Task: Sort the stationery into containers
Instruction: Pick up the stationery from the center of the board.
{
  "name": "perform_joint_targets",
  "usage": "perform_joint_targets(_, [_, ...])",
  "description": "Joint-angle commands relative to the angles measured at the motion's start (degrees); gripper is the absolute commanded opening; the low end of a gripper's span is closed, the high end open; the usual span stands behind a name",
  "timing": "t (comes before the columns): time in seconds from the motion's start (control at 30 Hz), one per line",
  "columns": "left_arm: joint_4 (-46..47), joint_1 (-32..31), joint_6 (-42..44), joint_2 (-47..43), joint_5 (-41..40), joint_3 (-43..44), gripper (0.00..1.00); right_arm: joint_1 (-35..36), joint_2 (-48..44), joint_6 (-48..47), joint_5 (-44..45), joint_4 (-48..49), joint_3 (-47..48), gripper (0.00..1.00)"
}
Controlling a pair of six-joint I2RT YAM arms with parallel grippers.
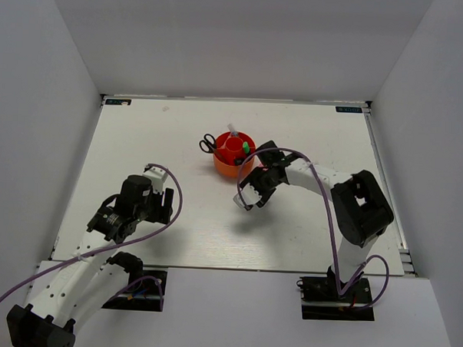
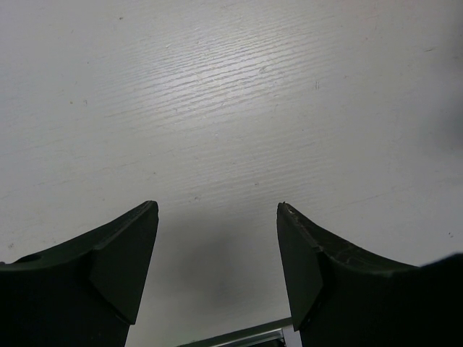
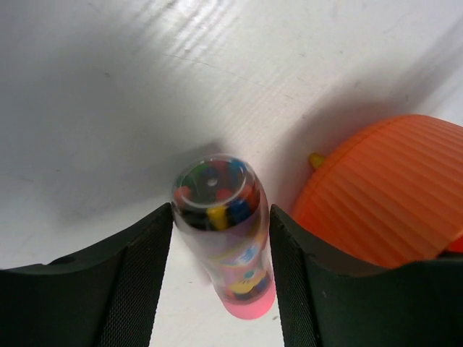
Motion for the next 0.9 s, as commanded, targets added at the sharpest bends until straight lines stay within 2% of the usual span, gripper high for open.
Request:
perform_joint_targets(0.0, [0.4,0.3,-0.1,-0.5,0.9,0.1,0.77,-0.2,-2.3,-1.7,-0.4,-6.0,1.2,0.59])
perform_joint_targets(0.13, [0.3,0.2,-0.1,-0.5,1.0,0.2,0.77,-0.1,-2.2,-4.5,-0.7,-11.8,1.9,0.59])
perform_joint_targets(0.5, [0.4,0.2,-0.2,-0.6,0.3,0.1,0.78,-0.6,0.5,-5.4,4.4,-10.0,2.1,0.67])
perform_joint_targets(0.87, [0.3,0.2,-0.1,-0.6,0.2,0.1,0.78,-1.2,4.9,-9.1,8.0,-7.8,3.9,0.68])
